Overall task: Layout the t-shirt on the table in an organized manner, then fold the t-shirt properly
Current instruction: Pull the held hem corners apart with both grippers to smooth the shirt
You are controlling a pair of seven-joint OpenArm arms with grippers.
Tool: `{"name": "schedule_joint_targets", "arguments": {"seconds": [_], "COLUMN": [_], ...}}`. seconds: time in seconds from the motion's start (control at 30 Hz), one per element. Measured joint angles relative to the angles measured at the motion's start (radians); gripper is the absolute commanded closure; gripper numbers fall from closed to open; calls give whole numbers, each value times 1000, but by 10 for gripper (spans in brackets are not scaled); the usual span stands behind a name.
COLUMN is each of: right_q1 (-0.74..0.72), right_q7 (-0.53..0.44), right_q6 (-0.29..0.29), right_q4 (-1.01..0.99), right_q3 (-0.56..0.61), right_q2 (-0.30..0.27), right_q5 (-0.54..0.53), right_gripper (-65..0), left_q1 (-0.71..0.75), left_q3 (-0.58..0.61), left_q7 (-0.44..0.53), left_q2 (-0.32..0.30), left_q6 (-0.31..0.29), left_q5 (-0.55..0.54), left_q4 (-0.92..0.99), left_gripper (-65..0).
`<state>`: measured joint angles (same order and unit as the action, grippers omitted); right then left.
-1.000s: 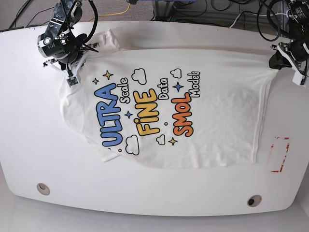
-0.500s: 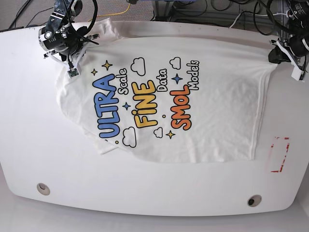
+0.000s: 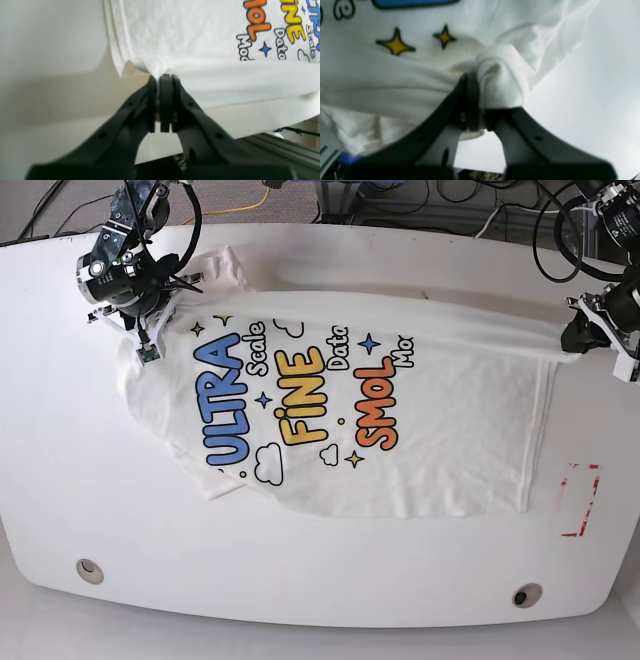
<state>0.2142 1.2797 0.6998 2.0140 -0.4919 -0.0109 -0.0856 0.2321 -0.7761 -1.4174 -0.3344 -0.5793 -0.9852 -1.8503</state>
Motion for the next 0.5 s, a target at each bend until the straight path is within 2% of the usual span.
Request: {"name": "schedule_joint_targets", "arguments": {"seconds": [0.2, 0.37, 0.5], "right_q1": [-54, -92, -122], "right_q7": [0, 0, 0], "right_q6": [0, 0, 0], "right_q4": [-31, -49, -54], "right_q3": [-2, -5, -4], "right_q2": [0, 0, 3], "right_q5": [3, 2, 2], "right_gripper": [-3, -3, -3], "left_q1": [-62, -84, -105], "left_q3": [46, 48, 48], "left_q7": [11, 5, -3], "left_q2": [-3, -2, -1], "left_q6": [2, 2, 2], "left_q5": [18, 102, 129], "left_q4": [37, 124, 186], "left_gripper": [-3, -3, -3]}}
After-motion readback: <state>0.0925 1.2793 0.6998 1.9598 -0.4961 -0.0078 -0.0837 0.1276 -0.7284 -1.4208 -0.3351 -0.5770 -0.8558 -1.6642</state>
